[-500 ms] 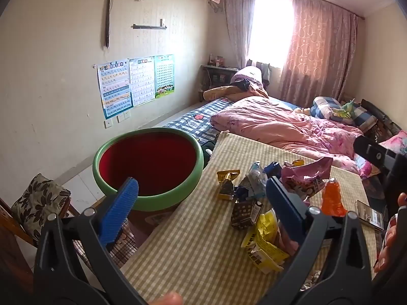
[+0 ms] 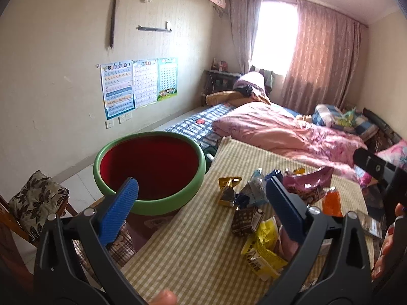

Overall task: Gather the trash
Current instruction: 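Reach both tools toward the trash pile on the table, then grasp the pink wrapper with the left tool while the right tool grasps the white carton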

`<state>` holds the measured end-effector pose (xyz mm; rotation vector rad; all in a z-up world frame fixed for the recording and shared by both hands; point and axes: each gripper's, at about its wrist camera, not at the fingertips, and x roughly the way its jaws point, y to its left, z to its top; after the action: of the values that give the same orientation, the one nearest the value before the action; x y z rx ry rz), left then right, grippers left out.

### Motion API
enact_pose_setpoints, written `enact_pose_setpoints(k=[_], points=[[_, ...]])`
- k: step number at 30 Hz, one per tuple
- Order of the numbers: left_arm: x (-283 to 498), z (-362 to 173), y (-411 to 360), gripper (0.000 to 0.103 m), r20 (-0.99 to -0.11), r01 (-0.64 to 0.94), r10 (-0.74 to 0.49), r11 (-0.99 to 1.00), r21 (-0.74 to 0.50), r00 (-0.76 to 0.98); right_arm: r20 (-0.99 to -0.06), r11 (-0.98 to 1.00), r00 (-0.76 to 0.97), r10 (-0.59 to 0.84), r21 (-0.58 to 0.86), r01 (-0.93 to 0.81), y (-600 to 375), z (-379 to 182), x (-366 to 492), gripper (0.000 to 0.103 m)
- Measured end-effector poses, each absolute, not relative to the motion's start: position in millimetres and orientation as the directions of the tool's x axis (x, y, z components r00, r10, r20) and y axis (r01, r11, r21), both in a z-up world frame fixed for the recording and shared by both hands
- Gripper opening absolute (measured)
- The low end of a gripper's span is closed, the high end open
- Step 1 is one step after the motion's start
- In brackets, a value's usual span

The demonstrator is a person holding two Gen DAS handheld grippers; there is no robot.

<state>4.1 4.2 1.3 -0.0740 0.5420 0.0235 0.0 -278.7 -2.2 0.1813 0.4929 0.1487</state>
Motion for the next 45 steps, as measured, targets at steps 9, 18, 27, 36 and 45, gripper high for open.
enact_pose_setpoints(k=[9, 18, 27, 36, 45], points=[[9.6, -1.4, -7.1, 0.098, -0.540, -0.003, 0.000, 1.000, -0.006, 0.842, -0.459, 0.971, 0.866, 0.196, 0.213, -0.107, -279.4, -4.1, 3.8, 0.096], [17.3, -17.8, -20.0, 0.098, -0.621, 0.099, -0.088, 0.995, -0.017, 0.779, -0.511, 0.969, 0.827, 0.233, 0.192, -0.155, -283.4, -25.5, 3.2, 0.096], [30.6, -43.9, -59.9, 0.078, -0.689, 0.290, -0.296, 0.948, -0.128, 0.662, -0.639, 0.980, 0.744, 0.196, 0.153, -0.127, -300.8, -76.3, -12.4, 0.096], [50.5, -79.9, -97.4, 0.060, -0.780, 0.373, -0.330, 0.918, -0.134, 0.532, -0.741, 0.966, 0.631, 0.230, 0.252, -0.055, -338.4, -110.8, -13.6, 0.096], [49.8, -80.2, -88.4, 0.018, -0.781, 0.383, -0.376, 0.904, -0.191, 0.499, -0.776, 0.945, 0.543, 0.321, 0.228, -0.233, -365.5, -124.1, 1.6, 0.096]])
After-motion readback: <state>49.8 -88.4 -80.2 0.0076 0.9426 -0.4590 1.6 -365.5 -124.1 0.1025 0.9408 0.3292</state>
